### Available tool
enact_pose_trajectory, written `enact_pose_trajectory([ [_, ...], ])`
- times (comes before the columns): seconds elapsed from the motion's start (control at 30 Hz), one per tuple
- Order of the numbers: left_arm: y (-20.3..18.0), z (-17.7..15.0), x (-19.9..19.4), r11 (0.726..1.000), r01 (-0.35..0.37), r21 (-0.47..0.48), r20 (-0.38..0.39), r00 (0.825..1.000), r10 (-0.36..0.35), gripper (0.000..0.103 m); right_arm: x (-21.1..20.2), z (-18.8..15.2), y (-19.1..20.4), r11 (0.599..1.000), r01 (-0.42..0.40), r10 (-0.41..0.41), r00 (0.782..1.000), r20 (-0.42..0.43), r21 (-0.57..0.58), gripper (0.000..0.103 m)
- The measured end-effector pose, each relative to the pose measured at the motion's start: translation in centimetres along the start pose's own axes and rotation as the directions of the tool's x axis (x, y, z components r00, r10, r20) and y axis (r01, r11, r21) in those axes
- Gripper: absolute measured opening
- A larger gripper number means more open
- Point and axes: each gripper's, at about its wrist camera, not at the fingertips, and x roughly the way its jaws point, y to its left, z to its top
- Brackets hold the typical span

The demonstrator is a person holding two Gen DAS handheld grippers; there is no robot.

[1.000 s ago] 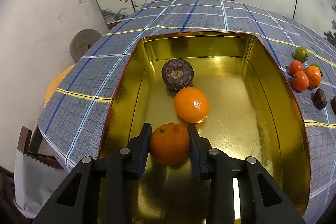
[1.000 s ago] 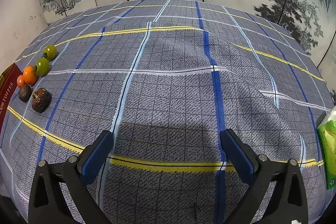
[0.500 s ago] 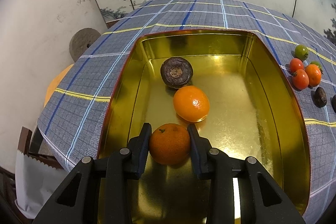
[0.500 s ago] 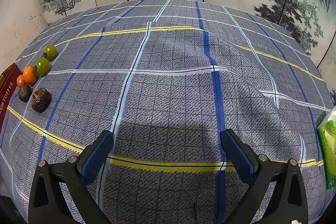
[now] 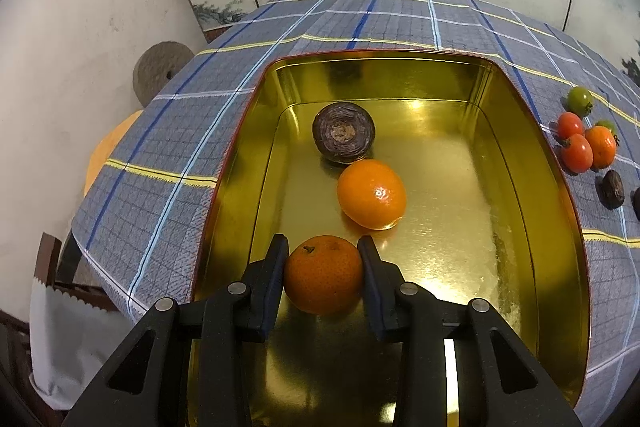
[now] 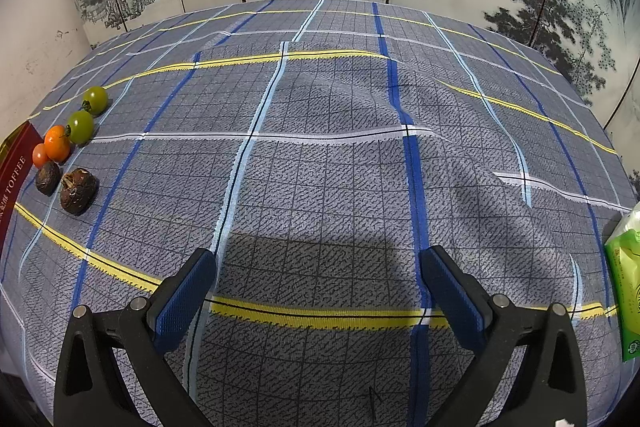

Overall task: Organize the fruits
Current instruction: 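Carry the tangerine with the left gripper into the tin and release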

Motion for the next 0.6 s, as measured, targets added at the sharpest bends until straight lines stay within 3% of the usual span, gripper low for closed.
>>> enact_pose_trajectory([
  [0.37,0.5,0.4,-0.9,1.0,0.014,-0.014,0.018,1.0,-0.013,0.038,0.0,0.0,0.0,1.0,-0.001,0.001,1.0,0.0,0.0,0.102],
  [0.6,0.8,0.7,-2.6,0.999,0.008,-0.035,0.072,0.997,-0.006,0.041,0.0,0.0,0.0,1.0,-0.001,0.001,1.0,0.0,0.0,0.102],
])
